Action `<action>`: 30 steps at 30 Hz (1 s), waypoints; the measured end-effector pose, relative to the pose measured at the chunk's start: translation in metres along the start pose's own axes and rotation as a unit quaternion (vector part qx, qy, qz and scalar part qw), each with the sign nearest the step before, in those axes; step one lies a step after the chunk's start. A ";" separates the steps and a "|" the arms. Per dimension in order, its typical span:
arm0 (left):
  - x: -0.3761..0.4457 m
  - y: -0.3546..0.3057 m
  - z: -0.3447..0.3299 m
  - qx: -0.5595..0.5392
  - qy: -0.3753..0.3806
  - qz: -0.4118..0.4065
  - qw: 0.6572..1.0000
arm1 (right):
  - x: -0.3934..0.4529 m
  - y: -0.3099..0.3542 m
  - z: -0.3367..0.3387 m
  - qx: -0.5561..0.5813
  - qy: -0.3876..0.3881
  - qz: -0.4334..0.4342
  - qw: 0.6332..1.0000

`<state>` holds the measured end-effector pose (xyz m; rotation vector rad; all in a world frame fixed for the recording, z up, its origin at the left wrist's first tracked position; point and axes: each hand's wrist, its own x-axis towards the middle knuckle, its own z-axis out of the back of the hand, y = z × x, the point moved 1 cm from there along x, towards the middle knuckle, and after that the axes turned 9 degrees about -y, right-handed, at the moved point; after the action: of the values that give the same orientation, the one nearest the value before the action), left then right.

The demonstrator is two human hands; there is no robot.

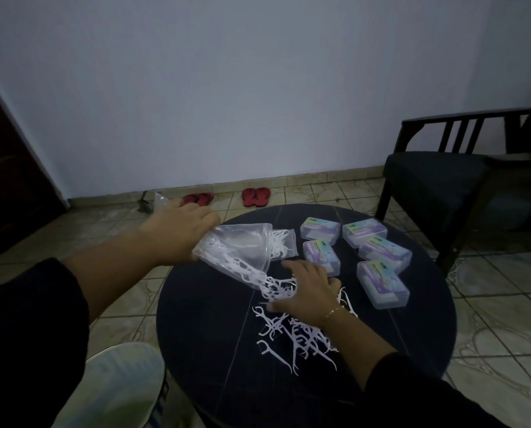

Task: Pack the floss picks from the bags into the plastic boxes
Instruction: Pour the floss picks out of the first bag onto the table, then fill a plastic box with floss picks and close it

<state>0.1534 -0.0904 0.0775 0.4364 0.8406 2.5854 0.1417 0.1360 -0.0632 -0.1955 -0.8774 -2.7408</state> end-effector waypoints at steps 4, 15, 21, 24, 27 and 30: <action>0.000 -0.004 0.000 -0.017 -0.007 0.000 1.000 | 0.006 0.013 -0.005 -0.037 -0.028 0.053 0.997; -0.012 -0.003 -0.058 -0.172 0.091 0.067 0.979 | 0.009 -0.001 -0.009 -0.028 0.050 -0.023 0.998; -0.007 -0.020 -0.098 -0.149 0.167 0.065 0.972 | 0.012 0.006 -0.026 -0.013 0.094 -0.020 0.995; -0.005 -0.026 -0.107 -0.149 0.201 0.082 0.965 | 0.014 0.008 -0.028 0.055 0.085 -0.023 0.995; -0.006 -0.033 -0.107 -0.165 0.205 0.090 0.961 | 0.013 0.003 -0.020 0.083 0.051 -0.019 0.995; -0.007 -0.042 -0.099 -0.164 0.211 0.084 0.960 | 0.008 -0.006 -0.002 0.044 0.006 0.005 0.999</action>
<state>0.1309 -0.1113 -0.0254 -0.1545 0.4924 2.9558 0.1321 0.1378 -0.0664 -0.1662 -0.9898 -2.6838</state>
